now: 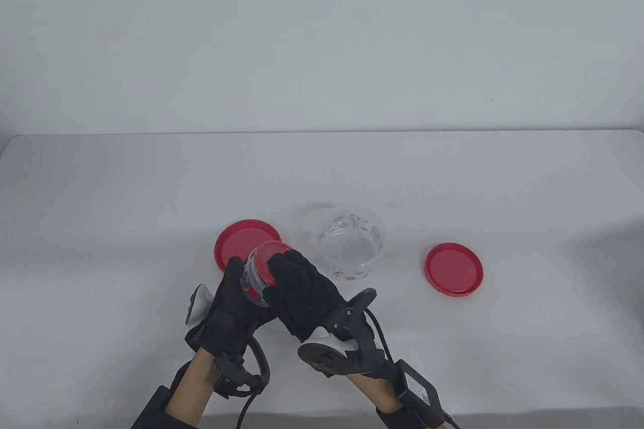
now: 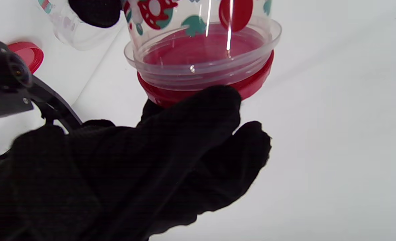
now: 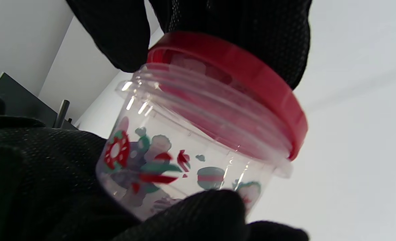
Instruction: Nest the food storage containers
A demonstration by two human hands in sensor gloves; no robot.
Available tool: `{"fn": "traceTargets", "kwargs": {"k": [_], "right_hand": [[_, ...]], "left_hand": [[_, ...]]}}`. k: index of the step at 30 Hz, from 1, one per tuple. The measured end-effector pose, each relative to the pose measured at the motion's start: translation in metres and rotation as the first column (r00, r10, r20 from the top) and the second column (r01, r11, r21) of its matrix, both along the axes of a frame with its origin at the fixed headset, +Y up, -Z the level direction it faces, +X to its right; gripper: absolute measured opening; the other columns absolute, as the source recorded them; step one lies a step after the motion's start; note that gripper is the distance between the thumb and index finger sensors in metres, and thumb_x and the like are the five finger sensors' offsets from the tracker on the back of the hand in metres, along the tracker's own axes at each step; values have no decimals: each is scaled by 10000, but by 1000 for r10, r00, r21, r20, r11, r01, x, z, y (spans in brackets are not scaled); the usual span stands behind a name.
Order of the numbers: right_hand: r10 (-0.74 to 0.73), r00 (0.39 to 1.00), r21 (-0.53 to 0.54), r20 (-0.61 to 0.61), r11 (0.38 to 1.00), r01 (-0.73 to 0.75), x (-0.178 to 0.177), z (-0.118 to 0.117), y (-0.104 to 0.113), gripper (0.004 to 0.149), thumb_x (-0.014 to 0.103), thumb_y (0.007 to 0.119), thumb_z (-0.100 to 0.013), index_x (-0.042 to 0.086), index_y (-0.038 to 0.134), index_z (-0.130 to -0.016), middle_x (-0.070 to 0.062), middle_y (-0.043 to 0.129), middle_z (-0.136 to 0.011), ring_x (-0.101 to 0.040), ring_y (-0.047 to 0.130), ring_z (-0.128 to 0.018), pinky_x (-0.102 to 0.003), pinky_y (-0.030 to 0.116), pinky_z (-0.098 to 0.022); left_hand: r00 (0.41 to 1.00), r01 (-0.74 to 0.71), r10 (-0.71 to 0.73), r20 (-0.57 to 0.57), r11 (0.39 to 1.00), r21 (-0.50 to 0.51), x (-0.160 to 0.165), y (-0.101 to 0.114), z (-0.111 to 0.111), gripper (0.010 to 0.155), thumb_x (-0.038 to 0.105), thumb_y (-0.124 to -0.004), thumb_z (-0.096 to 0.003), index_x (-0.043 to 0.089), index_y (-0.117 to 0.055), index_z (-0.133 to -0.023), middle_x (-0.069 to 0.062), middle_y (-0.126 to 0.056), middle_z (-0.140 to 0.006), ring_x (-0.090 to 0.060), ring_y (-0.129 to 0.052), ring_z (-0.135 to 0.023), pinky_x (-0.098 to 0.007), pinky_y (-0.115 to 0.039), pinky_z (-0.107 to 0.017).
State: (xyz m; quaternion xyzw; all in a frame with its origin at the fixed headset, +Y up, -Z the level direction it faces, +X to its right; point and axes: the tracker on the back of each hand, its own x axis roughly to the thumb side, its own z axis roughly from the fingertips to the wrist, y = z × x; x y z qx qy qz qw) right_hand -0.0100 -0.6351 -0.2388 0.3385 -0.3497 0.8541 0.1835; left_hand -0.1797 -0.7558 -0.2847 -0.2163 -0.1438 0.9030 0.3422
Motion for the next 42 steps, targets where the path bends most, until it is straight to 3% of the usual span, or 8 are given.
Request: {"fn": "traceTargets", "kwargs": {"k": [6, 10, 14, 18, 29, 32, 40, 42], "right_hand": [[35, 999, -44, -32, 998, -37, 5, -1, -7, 560, 338, 706, -598, 94, 501, -1058, -95, 774, -897, -351, 881, -753, -398, 838, -436], [-112, 992, -217, -50, 971, 99, 19, -11, -5, 562, 383, 595, -632, 112, 466, -1107, -166, 619, -1074, -439, 650, -930, -541, 639, -620], [-238, 966, -539, -101, 829, 148, 26, -23, -15, 653, 463, 515, -645, 99, 341, -1159, -232, 291, -1187, -519, 259, -1015, -675, 347, -656], [-429, 883, -753, -188, 640, 151, 25, -33, -32, 680, 477, 494, -645, 126, 232, -1164, -176, 111, -1185, -461, 66, -1019, -679, 184, -654], [-314, 913, -674, -260, 737, 61, 26, -38, -36, 682, 514, 478, -640, 154, 226, -1162, -149, 142, -1190, -449, 130, -1035, -662, 238, -678], [-292, 927, -670, -234, 740, 64, 28, -38, -33, 686, 527, 486, -635, 154, 258, -1164, -158, 190, -1193, -463, 198, -1037, -664, 324, -677], [-246, 962, -704, -120, 705, 92, 45, -44, -25, 706, 543, 499, -632, 84, 385, -1155, -239, 402, -1168, -502, 597, -924, -607, 591, -601], [-218, 968, -722, -126, 689, 61, 46, -43, -26, 735, 560, 522, -626, 75, 370, -1156, -250, 383, -1166, -503, 572, -937, -612, 579, -606]], "left_hand": [[999, 44, -44, 19, 999, -1, -1, -5, -2, 745, 606, -249, -690, 194, 124, -1186, -225, 42, -1246, -530, -274, -1118, -577, -493, -784], [994, 60, -64, 86, 997, 45, 3, -2, -1, 742, 604, -257, -693, 193, 104, -1195, -230, 26, -1250, -532, -289, -1116, -577, -501, -778], [988, 107, -114, 109, 992, 72, 8, 0, 2, 741, 602, -270, -694, 192, 83, -1202, -236, 4, -1254, -533, -305, -1114, -581, -507, -772], [984, 130, -137, 110, 989, 66, 11, -2, 4, 743, 603, -273, -692, 191, 81, -1199, -236, -4, -1252, -537, -303, -1110, -580, -507, -772], [975, 188, -196, 105, 979, 80, 8, -3, 2, 752, 604, -281, -691, 175, 53, -1212, -261, -124, -1259, -570, -411, -1065, -561, -603, -715], [974, 197, -204, 103, 978, 75, 8, -3, 3, 761, 607, -284, -692, 162, 60, -1206, -259, -120, -1257, -565, -412, -1066, -558, -606, -715], [985, 172, -174, 19, 983, 65, -1, 1, 0, 772, 609, -313, -698, 168, 83, -1191, -226, -16, -1243, -559, -401, -1068, -560, -592, -724], [983, 181, -182, 5, 981, 64, -2, 0, 0, 773, 612, -310, -695, 170, 87, -1189, -226, -11, -1243, -552, -394, -1073, -558, -588, -728]]}}
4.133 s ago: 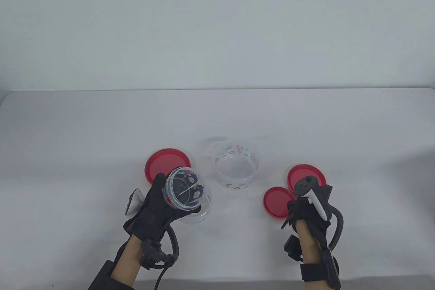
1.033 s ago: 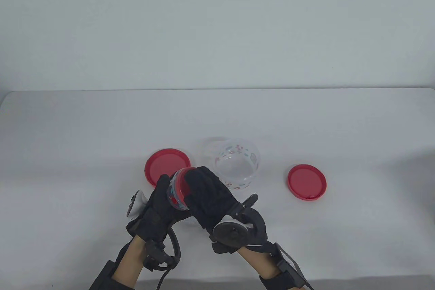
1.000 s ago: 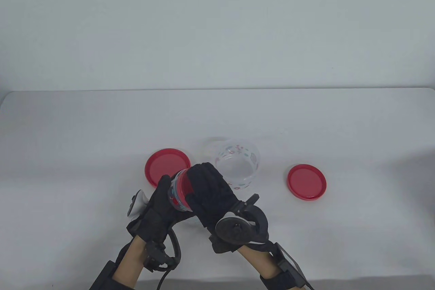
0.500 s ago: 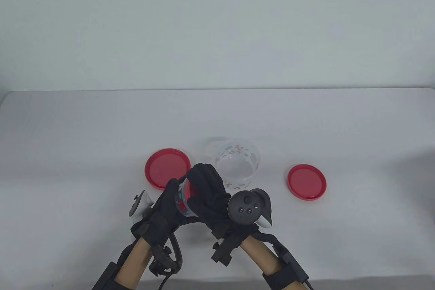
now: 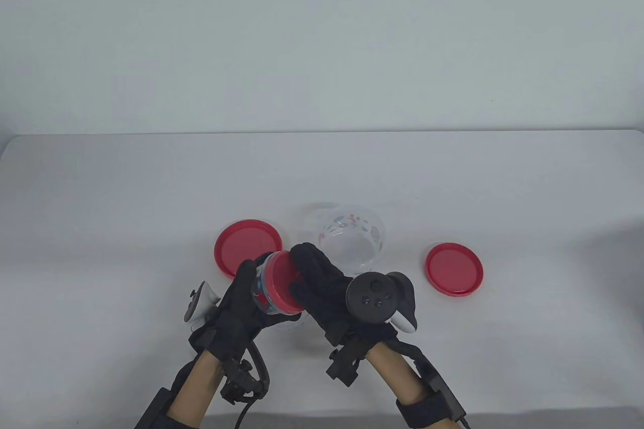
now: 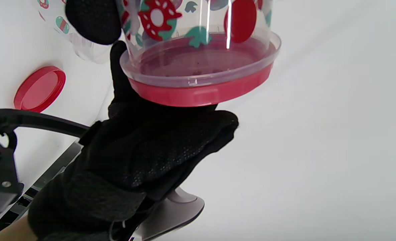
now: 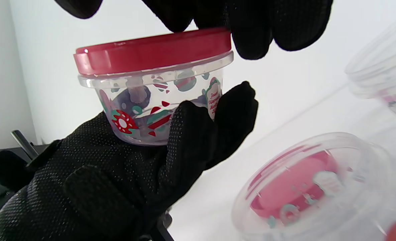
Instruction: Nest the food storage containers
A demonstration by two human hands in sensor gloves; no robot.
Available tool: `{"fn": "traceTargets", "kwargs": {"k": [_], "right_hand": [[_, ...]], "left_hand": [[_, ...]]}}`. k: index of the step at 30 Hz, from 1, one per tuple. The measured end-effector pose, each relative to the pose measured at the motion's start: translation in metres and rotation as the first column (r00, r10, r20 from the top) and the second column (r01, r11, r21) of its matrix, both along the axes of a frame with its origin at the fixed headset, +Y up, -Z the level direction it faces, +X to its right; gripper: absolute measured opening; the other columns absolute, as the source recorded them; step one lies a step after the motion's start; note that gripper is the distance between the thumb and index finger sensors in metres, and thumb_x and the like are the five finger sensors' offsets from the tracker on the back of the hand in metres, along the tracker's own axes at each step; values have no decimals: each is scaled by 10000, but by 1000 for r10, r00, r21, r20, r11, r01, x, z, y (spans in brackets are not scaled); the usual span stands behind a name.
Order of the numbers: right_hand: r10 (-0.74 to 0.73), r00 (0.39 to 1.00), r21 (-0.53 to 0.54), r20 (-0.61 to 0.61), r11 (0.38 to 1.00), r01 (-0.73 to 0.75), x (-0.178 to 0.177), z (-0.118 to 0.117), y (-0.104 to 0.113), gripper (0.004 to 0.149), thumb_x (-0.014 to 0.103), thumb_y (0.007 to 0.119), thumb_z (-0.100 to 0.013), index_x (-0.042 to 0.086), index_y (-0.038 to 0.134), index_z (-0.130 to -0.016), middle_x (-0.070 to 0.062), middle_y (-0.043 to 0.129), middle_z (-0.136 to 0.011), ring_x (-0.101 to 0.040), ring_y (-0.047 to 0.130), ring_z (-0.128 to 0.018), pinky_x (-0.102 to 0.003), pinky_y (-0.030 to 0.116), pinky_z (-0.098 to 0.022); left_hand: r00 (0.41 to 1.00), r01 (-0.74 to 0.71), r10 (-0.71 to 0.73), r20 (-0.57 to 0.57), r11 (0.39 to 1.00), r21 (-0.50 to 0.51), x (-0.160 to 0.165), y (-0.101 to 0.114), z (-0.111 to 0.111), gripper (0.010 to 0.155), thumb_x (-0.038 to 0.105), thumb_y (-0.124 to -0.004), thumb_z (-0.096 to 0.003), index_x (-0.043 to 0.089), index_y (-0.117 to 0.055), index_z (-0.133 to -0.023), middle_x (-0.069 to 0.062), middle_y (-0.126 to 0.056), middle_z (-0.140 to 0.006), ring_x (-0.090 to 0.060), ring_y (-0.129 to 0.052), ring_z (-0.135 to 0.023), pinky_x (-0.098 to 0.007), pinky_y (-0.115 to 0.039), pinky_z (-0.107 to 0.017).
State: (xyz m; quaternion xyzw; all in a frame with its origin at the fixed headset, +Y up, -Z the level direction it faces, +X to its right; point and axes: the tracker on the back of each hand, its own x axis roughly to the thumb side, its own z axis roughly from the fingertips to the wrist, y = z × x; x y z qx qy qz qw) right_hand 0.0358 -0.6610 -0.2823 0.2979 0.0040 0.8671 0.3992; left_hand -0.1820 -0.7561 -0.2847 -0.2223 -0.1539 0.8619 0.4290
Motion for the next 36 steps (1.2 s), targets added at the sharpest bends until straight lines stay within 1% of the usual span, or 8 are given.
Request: {"fn": "traceTargets", "kwargs": {"k": [4, 10, 17, 21, 25, 28, 30, 36], "right_hand": [[33, 998, 11, -52, 999, -32, -6, 4, -2, 847, 598, 577, -609, 72, 191, -1148, -247, 229, -1172, -510, 387, -1002, -644, 476, -648], [45, 998, 11, -36, 999, -45, -11, 6, -3, 850, 580, 584, -612, 41, 193, -1139, -272, 196, -1146, -524, 399, -973, -636, 473, -651], [-66, 998, -39, 7, 997, 66, -13, 8, -11, 855, 576, 583, -604, 18, 211, -1134, -276, 155, -1127, -558, 374, -935, -626, 506, -635], [-96, 995, -68, 36, 993, 99, -14, 10, -13, 859, 567, 588, -596, 8, 213, -1130, -271, 138, -1107, -593, 358, -908, -615, 524, -623], [-138, 989, -107, 52, 984, 143, -14, 10, -14, 837, 544, 599, -610, 17, 209, -1130, -262, 135, -1109, -590, 329, -927, -632, 503, -626], [-142, 988, -82, 60, 986, 146, -14, 9, -15, 830, 544, 604, -610, 24, 218, -1130, -263, 149, -1110, -586, 341, -931, -637, 497, -628], [-146, 987, -55, 70, 987, 150, -14, 9, -15, 827, 545, 608, -607, 29, 230, -1131, -258, 166, -1111, -587, 354, -930, -639, 501, -626], [-163, 980, -21, 111, 986, 166, -8, 5, -16, 813, 539, 616, -602, 44, 248, -1132, -246, 186, -1116, -587, 349, -937, -645, 492, -629]], "left_hand": [[1000, -10, 10, 4, 1000, -4, 0, -2, -1, 770, 614, -300, -693, 171, 85, -1192, -232, -12, -1242, -550, -376, -1077, -556, -579, -734], [1000, 30, -30, -1, 999, 41, 0, 0, -1, 762, 619, -308, -687, 204, 71, -1202, -200, -28, -1256, -544, -333, -1091, -564, -541, -755], [996, 87, -86, -22, 993, 82, 5, 4, 1, 785, 643, -335, -668, 253, 90, -1200, -191, -20, -1255, -540, -313, -1090, -568, -496, -782], [982, 172, -162, -94, 980, 104, 7, 6, 2, 754, 645, -366, -662, 329, 25, -1225, -209, -78, -1260, -544, -367, -1077, -577, -508, -774], [992, 117, -113, -53, 989, 87, 8, 4, 0, 742, 643, -378, -661, 363, 28, -1216, -178, -48, -1263, -538, -343, -1091, -578, -485, -782], [994, 98, -94, -54, 993, 71, 8, 2, 0, 737, 644, -376, -666, 365, 31, -1214, -178, -39, -1267, -512, -340, -1107, -575, -464, -793], [996, 82, -79, -48, 994, 67, 8, 2, 0, 738, 641, -376, -667, 360, 30, -1216, -182, -38, -1269, -512, -315, -1118, -593, -417, -802], [995, 75, -68, -77, 994, 84, 1, 5, -2, 771, 664, -349, -653, 326, 77, -1201, -152, 81, -1244, -473, -43, -1145, -653, -121, -775]]}}
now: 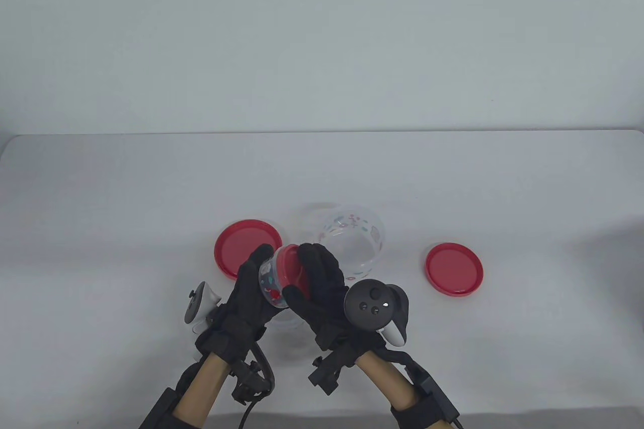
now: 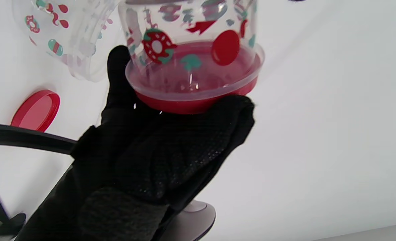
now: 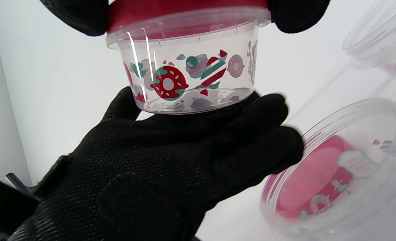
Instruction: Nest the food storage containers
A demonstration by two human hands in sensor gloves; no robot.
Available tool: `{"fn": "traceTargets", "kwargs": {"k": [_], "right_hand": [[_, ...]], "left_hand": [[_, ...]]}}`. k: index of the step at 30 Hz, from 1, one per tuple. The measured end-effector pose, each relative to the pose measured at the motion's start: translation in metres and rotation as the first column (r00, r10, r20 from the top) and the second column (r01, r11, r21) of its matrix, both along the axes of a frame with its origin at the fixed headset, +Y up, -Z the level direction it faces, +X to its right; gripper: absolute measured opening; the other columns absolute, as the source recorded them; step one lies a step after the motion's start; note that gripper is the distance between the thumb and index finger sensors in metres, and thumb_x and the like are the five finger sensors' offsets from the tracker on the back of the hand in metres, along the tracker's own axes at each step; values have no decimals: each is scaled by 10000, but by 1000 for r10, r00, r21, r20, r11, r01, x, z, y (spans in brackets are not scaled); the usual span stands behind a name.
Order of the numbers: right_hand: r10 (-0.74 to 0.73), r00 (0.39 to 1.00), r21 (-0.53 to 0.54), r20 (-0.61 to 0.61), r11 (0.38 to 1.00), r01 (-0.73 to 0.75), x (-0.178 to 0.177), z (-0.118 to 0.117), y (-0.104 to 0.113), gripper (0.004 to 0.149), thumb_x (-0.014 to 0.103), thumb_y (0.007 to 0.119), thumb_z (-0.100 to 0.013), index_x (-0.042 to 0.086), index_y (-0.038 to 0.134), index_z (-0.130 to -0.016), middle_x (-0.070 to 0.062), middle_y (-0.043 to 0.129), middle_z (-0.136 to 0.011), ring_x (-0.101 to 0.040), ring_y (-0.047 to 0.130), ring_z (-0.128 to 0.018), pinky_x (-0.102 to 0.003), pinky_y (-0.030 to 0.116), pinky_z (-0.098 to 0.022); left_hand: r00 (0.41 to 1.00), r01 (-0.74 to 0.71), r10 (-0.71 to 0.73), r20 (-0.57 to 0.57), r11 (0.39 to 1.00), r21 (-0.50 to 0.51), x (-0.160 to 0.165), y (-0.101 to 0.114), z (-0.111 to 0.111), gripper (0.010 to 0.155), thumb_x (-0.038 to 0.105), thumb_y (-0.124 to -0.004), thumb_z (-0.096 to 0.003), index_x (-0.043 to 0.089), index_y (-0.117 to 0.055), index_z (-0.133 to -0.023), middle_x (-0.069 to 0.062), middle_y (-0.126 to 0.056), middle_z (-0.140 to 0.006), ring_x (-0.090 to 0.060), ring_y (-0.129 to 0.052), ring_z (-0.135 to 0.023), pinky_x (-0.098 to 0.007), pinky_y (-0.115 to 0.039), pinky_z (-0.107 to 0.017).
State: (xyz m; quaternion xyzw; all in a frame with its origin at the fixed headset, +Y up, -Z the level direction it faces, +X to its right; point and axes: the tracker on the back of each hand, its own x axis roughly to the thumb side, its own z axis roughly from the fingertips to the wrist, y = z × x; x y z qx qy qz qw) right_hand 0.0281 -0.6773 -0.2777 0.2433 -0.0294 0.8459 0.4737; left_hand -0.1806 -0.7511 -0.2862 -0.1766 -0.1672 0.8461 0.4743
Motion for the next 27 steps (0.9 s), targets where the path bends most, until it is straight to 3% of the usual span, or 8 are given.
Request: {"fn": "traceTargets", "kwargs": {"k": [6, 16, 23, 27], "right_hand": [[220, 973, 90, 74, 970, -226, 0, -9, -16, 798, 518, 632, -601, 63, 247, -1132, -228, 181, -1122, -582, 317, -952, -660, 453, -640], [480, 876, 149, 46, 864, -481, -31, -12, -47, 748, 493, 658, -596, 120, 306, -1141, -187, 182, -1138, -560, 291, -976, -675, 393, -657], [595, 804, 118, 8, 797, -592, -44, -13, -64, 659, 483, 644, -605, 152, 415, -1127, -201, 222, -1145, -557, 268, -978, -684, 367, -653], [619, 783, 60, -67, 786, -616, -46, -15, -74, 661, 497, 549, -621, 141, 350, -1142, -188, 105, -1142, -493, 117, -993, -694, 222, -646]], "left_hand": [[992, -8, 13, -125, 999, 44, -24, 8, -7, 769, 654, -340, -659, 308, 94, -1192, -135, 95, -1241, -458, -23, -1148, -650, -87, -766], [967, -72, 89, -238, 994, 81, -52, 16, -10, 761, 650, -329, -662, 309, 101, -1190, -131, 103, -1240, -447, -20, -1153, -649, -86, -768], [969, -74, 90, -230, 994, 78, -50, 16, -10, 757, 644, -331, -665, 305, 93, -1193, -138, 88, -1243, -456, -35, -1150, -651, -98, -768], [969, -73, 87, -229, 995, 70, -49, 16, -10, 757, 644, -330, -665, 304, 93, -1193, -139, 85, -1244, -456, -38, -1150, -651, -100, -769]]}}
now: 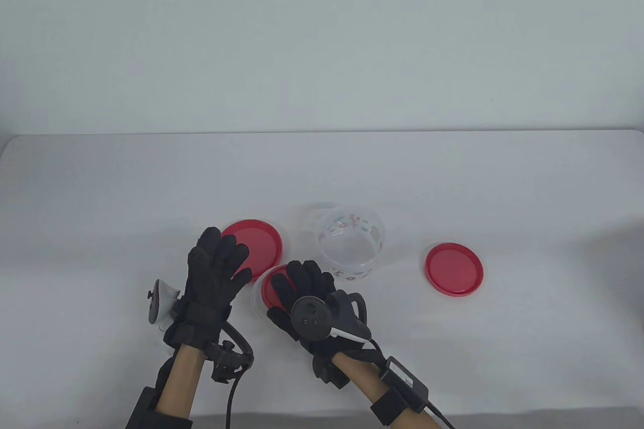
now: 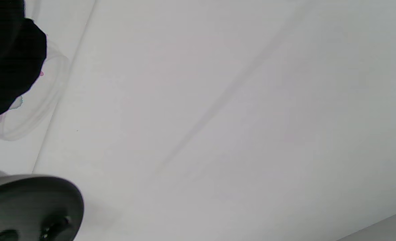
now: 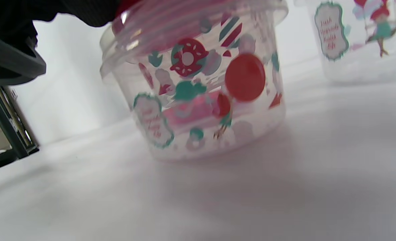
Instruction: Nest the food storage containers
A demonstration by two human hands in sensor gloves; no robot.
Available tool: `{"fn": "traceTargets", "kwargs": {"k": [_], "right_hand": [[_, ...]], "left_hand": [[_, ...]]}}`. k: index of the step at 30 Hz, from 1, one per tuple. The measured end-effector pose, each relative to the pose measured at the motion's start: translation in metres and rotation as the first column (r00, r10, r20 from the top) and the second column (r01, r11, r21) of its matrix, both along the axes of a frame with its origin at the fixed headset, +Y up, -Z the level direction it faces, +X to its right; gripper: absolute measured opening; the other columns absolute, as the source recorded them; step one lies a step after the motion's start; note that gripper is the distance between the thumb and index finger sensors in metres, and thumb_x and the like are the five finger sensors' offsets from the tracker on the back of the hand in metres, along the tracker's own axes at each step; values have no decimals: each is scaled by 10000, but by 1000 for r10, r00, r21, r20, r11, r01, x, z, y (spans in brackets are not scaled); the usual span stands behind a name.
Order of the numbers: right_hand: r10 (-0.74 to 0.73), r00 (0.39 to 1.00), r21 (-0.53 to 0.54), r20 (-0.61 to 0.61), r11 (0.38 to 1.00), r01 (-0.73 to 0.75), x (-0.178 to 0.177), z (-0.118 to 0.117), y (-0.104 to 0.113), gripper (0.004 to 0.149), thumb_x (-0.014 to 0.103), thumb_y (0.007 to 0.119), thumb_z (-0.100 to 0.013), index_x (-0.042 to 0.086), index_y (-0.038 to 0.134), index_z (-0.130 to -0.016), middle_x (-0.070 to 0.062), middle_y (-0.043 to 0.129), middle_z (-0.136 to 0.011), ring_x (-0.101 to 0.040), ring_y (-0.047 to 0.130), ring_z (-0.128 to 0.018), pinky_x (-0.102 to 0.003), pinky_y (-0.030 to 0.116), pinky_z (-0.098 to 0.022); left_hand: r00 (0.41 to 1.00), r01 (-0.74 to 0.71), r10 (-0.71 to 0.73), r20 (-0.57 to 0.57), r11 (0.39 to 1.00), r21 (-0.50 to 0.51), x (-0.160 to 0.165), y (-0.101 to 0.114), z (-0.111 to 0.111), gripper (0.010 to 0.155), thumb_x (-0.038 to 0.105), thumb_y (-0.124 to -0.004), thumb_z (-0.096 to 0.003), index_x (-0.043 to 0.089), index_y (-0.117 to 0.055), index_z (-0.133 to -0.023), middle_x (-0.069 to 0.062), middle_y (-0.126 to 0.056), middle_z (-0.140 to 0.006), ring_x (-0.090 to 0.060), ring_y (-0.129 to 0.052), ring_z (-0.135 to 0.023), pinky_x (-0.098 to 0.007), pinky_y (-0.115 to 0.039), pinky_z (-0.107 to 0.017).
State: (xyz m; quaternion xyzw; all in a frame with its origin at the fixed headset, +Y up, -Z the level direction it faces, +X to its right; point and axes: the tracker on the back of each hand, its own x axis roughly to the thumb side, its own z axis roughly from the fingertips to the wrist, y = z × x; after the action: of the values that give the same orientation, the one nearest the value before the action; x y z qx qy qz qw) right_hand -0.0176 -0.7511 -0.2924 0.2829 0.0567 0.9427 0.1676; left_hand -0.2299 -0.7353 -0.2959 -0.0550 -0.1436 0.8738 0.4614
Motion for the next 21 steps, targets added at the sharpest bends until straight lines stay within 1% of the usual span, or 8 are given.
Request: {"fn": "traceTargets", "kwargs": {"k": [2, 3, 5, 9, 12, 14, 16, 21], "right_hand": [[31, 999, -93, -17, 995, -32, 0, -1, -8, 654, 510, 466, -631, 134, 346, -1153, -189, 70, -1146, -444, -11, -980, -689, 158, -635], [1, 1000, -106, -7, 994, -2, 0, -1, -9, 645, 510, 462, -630, 141, 373, -1152, -189, 86, -1151, -425, -39, -975, -687, 146, -633], [-24, 1000, -104, 10, 994, 25, 1, -2, -9, 641, 499, 494, -626, 129, 416, -1143, -203, 143, -1154, -415, -15, -984, -685, 153, -633], [-40, 999, -96, 6, 995, 41, 4, -2, -7, 654, 506, 503, -627, 129, 384, -1147, -203, 109, -1152, -424, 1, -990, -683, 159, -638], [-164, 980, 6, 108, 986, 164, 14, -3, -1, 683, 483, 538, -627, 85, 322, -1139, -213, 145, -1146, -463, 98, -994, -684, 239, -644], [-194, 961, 53, 199, 981, 187, 23, -5, 5, 670, 460, 551, -632, 69, 334, -1130, -236, 222, -1141, -494, 252, -990, -655, 378, -653], [-207, 935, 69, 287, 978, 195, 31, -7, 8, 646, 433, 568, -632, 70, 360, -1124, -233, 274, -1134, -450, 342, -987, -602, 489, -642], [-190, 921, 133, 340, 979, 153, 37, -5, 15, 633, 407, 587, -631, 44, 396, -1114, -269, 322, -1113, -458, 530, -906, -523, 612, -594]], "left_hand": [[1000, -1, 1, 5, 1000, -4, 1, 0, 0, 757, 643, -331, -666, 302, 91, -1194, -141, 84, -1243, -462, -39, -1147, -651, -101, -768], [1000, -2, 2, 6, 1000, -6, 1, 0, 0, 757, 642, -331, -666, 301, 91, -1194, -141, 83, -1243, -461, -40, -1148, -651, -101, -768], [1000, -4, 4, 6, 1000, -8, 2, 1, 1, 756, 643, -331, -666, 303, 90, -1194, -141, 83, -1244, -458, -43, -1149, -651, -101, -768], [1000, 1, -1, 4, 1000, -9, 2, 0, 0, 757, 642, -330, -666, 299, 90, -1194, -147, 83, -1243, -459, -43, -1149, -652, -101, -768], [1000, 2, -2, 5, 1000, -12, 2, 0, 0, 756, 641, -331, -666, 300, 89, -1194, -143, 80, -1244, -460, -42, -1148, -651, -102, -768], [1000, 5, -5, 6, 1000, -12, 2, 0, 0, 756, 641, -331, -667, 298, 88, -1195, -145, 79, -1243, -461, -45, -1148, -651, -104, -768], [1000, 7, -6, 7, 1000, -14, 3, 0, 0, 755, 640, -332, -667, 298, 86, -1194, -145, 78, -1243, -464, -45, -1146, -652, -105, -768], [1000, 14, -14, 5, 1000, -23, 3, -1, 1, 755, 638, -332, -668, 295, 87, -1194, -143, 77, -1243, -462, -48, -1146, -651, -106, -767]]}}
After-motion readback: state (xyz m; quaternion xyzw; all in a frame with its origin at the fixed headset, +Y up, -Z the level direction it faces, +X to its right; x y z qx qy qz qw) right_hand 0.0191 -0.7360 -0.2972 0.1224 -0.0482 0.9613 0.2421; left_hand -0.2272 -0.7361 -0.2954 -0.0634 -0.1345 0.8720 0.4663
